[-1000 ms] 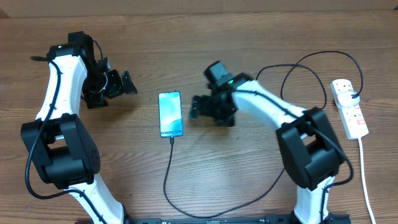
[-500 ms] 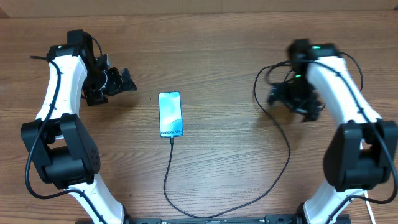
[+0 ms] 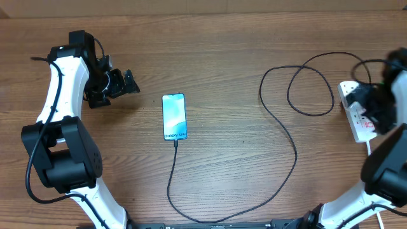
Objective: Plug charger to phone and switch on socket
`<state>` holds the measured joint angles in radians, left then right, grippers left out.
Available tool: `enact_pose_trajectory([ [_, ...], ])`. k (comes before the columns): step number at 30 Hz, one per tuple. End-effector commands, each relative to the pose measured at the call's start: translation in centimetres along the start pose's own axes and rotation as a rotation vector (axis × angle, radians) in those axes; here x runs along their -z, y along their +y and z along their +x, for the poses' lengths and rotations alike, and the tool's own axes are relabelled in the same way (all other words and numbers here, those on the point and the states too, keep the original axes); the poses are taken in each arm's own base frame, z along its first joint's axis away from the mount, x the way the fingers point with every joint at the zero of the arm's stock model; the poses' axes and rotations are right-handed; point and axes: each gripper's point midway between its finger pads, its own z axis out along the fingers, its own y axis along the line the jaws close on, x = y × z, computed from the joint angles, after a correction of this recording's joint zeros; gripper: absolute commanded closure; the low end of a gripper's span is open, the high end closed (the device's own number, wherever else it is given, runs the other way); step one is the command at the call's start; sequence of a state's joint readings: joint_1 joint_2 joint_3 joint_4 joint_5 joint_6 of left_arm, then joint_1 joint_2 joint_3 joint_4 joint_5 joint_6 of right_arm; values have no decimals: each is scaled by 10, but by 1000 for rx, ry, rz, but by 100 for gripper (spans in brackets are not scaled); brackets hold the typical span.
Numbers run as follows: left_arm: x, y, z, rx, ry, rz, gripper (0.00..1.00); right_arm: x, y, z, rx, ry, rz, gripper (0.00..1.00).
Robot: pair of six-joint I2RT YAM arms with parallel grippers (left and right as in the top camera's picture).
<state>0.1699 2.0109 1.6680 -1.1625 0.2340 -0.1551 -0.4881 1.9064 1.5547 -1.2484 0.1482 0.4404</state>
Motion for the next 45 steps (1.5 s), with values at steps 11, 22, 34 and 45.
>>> enact_pose_trajectory([
  [11,1,-3,0,-11,-5,-4,0,-15,-45,-73,-90,-169,-15,0],
  [22,1,-3,0,-11,-5,-4,0,-59,-33,-72,-47,-91,-24,0],
  [34,1,-3,0,-11,-5,-4,0,-73,-17,-67,24,-46,-97,0],
  [45,1,-3,0,-11,-5,-4,0,-73,-20,-58,34,-11,-85,0],
])
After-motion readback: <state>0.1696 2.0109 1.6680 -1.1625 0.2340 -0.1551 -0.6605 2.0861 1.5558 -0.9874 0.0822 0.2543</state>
